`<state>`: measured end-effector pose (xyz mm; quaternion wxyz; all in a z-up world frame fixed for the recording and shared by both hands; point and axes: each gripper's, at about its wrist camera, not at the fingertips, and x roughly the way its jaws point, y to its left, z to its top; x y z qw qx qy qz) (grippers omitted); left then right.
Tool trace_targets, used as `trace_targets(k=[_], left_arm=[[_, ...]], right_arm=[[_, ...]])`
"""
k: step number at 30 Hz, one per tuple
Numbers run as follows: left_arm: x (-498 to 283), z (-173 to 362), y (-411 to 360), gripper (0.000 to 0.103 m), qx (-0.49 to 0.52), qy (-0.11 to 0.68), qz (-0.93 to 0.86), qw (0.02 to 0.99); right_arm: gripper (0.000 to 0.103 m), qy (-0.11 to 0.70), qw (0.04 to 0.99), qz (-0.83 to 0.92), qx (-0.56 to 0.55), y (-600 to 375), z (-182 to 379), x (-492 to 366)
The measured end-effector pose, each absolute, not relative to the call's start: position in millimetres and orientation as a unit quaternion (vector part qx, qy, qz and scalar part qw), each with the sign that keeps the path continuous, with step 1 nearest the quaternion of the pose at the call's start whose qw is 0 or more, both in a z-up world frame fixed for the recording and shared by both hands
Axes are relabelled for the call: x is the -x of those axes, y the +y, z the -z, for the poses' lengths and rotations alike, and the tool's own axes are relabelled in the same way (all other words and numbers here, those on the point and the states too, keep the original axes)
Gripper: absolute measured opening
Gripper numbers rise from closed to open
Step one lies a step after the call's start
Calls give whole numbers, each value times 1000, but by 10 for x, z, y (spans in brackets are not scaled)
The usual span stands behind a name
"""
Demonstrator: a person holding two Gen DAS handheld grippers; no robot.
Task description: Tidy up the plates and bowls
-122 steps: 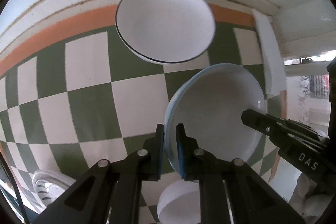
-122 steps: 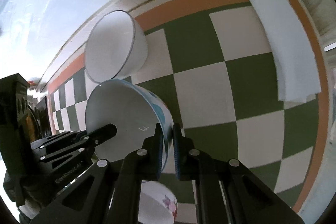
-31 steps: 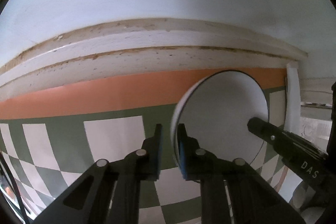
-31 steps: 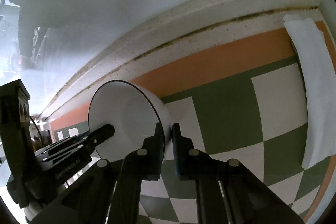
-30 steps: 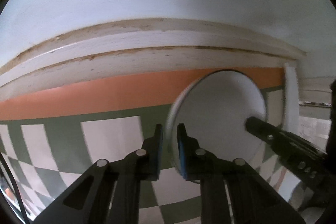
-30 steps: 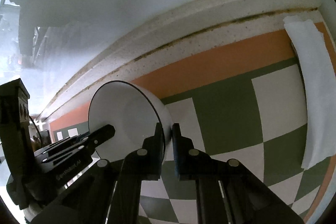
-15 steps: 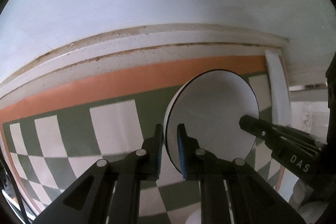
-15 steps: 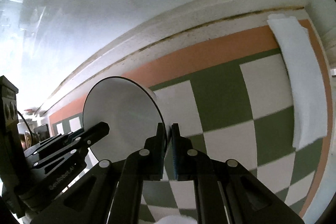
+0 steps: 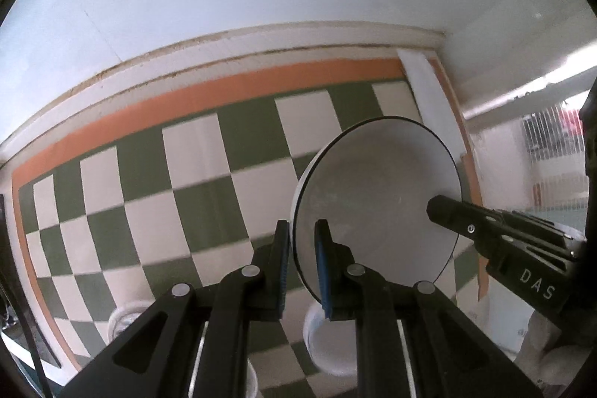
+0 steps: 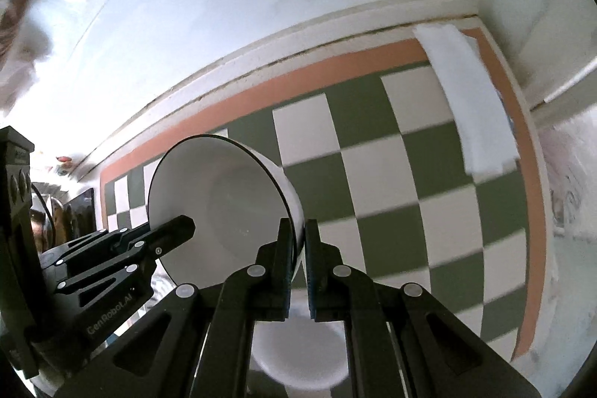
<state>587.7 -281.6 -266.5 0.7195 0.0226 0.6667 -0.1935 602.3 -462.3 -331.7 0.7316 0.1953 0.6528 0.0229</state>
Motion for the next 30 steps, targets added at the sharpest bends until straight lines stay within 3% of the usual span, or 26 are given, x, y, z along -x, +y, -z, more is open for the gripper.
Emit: trace_targets(k=[11, 30], left_arm=[[-5081, 2621, -2777, 11, -47, 669, 214, 711], [-4700, 3177, -2813, 11, -70, 701, 210, 678]], right_arm=[[8, 655, 730, -15, -197, -4553, 3170, -5114], [8, 692, 692, 0, -206, -4544, 3777, -4596]])
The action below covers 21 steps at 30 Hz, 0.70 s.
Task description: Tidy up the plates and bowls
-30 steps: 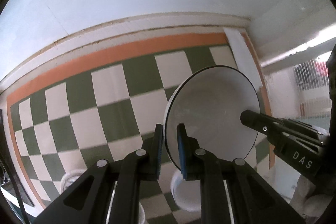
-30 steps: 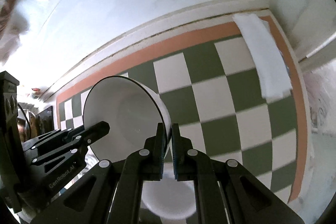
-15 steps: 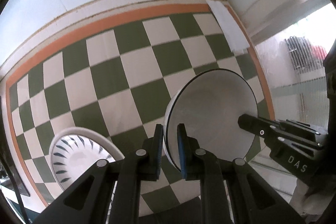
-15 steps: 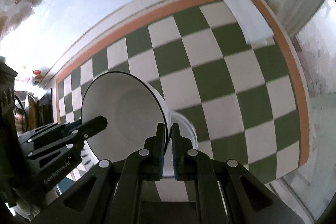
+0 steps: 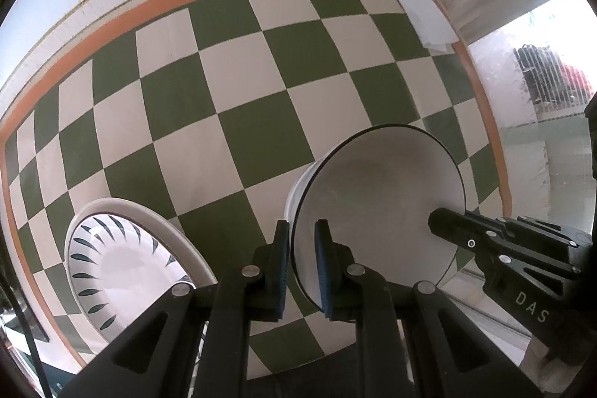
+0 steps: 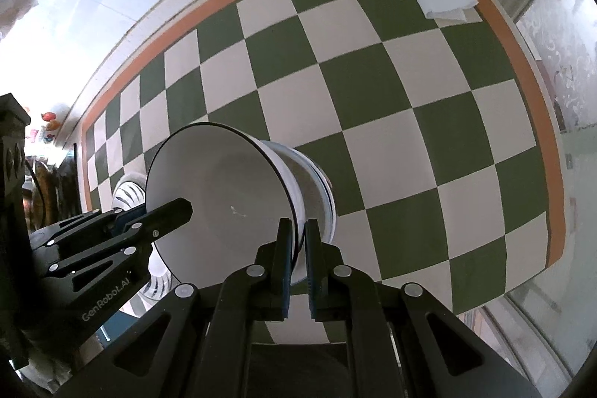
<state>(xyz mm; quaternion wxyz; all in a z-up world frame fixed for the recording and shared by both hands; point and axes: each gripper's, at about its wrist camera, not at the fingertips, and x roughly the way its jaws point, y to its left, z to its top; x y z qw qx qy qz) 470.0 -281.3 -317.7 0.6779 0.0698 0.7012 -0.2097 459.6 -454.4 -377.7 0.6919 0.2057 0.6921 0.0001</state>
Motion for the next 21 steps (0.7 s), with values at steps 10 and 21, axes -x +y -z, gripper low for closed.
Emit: trace_targets(k=[10, 21], left_arm=[[-4667, 3352, -2860, 11, -83, 711, 200, 669], [-4665, 3357, -2918, 13, -102, 705, 192, 675]], right_arm=[[8, 706, 678, -2, -204, -4564, 3965, -4606], [12, 715, 669, -5, -201, -4583, 4042, -4620]])
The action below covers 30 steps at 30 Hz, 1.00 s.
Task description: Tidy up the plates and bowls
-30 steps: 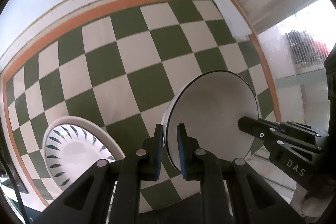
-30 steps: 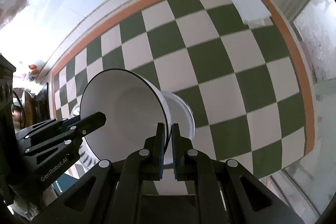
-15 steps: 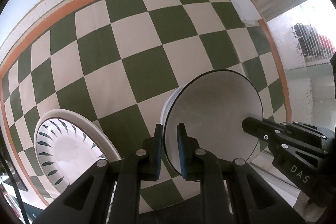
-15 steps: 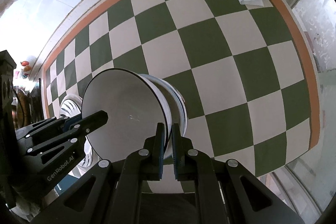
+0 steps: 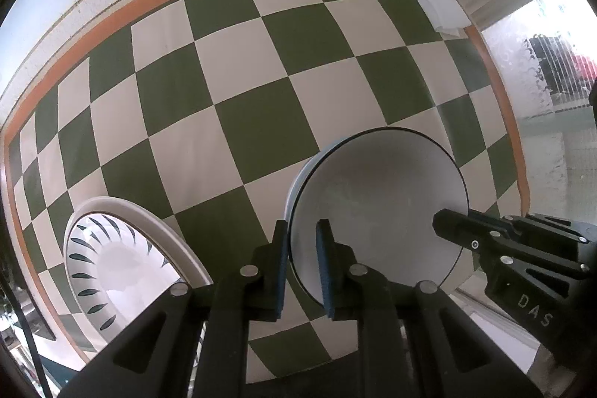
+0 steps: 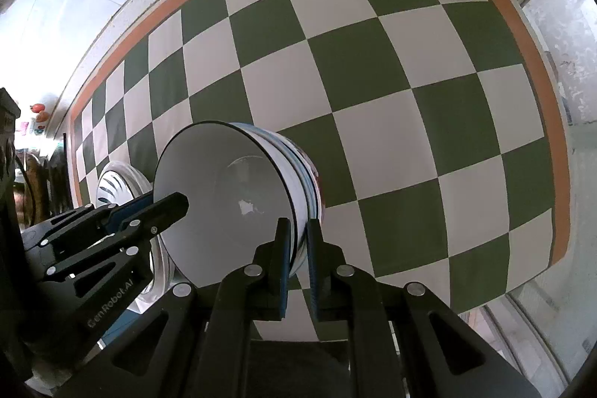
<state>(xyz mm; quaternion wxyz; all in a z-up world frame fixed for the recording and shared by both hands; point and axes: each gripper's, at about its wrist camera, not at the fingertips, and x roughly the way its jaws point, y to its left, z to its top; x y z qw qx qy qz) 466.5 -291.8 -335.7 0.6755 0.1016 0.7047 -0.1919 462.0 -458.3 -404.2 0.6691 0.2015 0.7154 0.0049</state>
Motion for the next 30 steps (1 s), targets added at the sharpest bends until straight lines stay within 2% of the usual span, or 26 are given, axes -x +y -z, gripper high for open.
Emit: trace_targets(k=[10, 15, 17, 18, 19, 21, 22, 23, 25, 29, 30], left_arm=[[-4607, 3286, -2893, 14, -106, 698, 187, 683], [-4518, 3108, -2814, 21, -109, 682, 196, 696], [-4465, 2984, -2762, 28, -108, 671, 201, 705], [-4434, 2919, -2739, 30, -108, 667, 204, 709], [-4393, 2840, -2712, 35, -108, 660, 208, 714], [-4314, 2707, -2667, 53, -108, 648, 216, 722], [-4289, 2660, -2651, 67, -107, 646, 220, 723], [-4264, 2616, -2640, 75, -105, 644, 224, 724], [-4194, 2512, -2598, 78, -97, 639, 231, 727], [-4078, 2377, -2572, 91, -98, 629, 242, 732], [-4054, 2349, -2569, 91, -97, 628, 245, 732]], right_arm=[[13, 715, 669, -9, -202, -4595, 4045, -4616], [15, 704, 683, -4, -194, -4580, 3903, -4495], [16, 697, 692, -1, -189, -4572, 3806, -4422], [19, 693, 697, 3, -186, -4565, 3750, -4378], [22, 688, 702, 5, -183, -4561, 3691, -4336], [33, 676, 715, 14, -174, -4548, 3561, -4245], [35, 671, 721, 18, -170, -4539, 3494, -4200], [37, 667, 726, 20, -167, -4527, 3432, -4155], [41, 658, 735, 21, -163, -4502, 3310, -4062], [59, 642, 752, 29, -149, -4451, 3090, -3878], [65, 638, 754, 30, -151, -4447, 3056, -3841]])
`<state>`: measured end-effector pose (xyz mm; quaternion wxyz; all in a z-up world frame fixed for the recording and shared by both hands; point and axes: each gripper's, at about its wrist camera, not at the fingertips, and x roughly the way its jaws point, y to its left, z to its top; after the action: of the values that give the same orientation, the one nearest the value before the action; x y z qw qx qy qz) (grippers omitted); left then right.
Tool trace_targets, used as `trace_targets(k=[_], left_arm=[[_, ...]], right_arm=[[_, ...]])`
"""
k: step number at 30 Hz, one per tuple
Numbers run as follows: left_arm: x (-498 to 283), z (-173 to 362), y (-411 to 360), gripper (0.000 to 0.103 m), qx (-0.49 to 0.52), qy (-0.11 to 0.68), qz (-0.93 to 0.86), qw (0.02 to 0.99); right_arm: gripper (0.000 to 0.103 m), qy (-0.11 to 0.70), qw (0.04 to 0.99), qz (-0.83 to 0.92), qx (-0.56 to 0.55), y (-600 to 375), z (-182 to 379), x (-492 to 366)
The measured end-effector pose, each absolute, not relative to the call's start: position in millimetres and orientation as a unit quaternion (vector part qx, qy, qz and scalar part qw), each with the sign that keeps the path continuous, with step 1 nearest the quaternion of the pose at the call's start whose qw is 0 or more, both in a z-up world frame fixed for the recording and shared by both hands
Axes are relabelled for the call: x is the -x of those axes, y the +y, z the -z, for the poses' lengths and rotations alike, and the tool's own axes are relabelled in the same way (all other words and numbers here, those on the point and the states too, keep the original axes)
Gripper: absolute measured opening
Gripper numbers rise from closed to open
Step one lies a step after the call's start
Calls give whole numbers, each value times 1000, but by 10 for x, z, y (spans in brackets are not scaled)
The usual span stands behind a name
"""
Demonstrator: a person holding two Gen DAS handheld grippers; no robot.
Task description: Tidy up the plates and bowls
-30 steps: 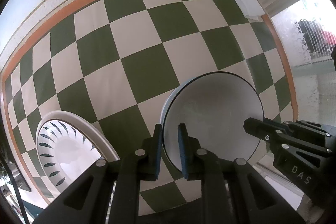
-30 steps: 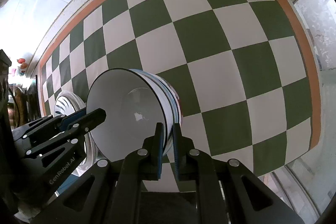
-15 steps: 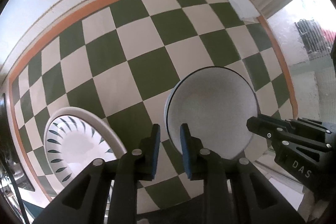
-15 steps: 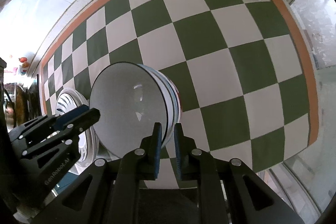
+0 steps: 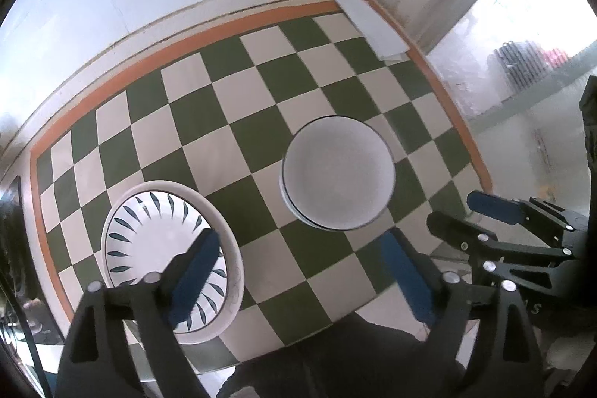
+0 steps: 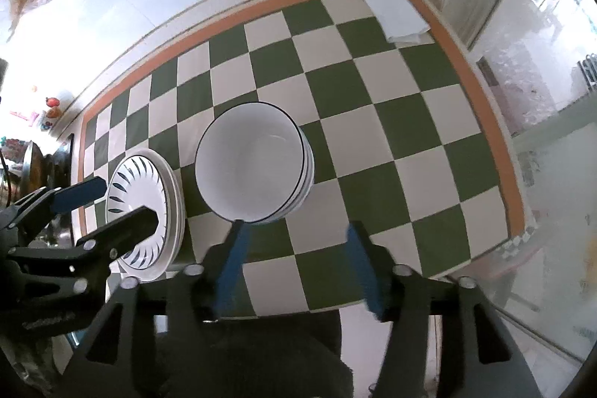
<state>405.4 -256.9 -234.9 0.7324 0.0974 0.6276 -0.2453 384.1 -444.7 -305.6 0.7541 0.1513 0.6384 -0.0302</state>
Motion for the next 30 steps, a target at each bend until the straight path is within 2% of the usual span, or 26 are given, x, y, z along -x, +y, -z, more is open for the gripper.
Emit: trace_targets(k=[4, 8, 19, 30], left_arm=[[-3988, 2242, -2550, 92, -95, 621, 256, 735], [-3940, 2133, -2533, 98, -93, 614, 269, 736], [-3844, 1827, -2436, 100, -88, 595, 289, 745], [-3911, 1824, -2404, 100, -78, 597, 288, 745]], right_arm=[[76, 628, 761, 42, -156, -4444, 2908, -3683], [84, 618, 770, 51, -154, -4464, 2767, -3551], [87, 580, 799, 61, -146, -4417, 2288, -3323], [89, 576, 799, 58, -165, -4422, 2266, -3310]])
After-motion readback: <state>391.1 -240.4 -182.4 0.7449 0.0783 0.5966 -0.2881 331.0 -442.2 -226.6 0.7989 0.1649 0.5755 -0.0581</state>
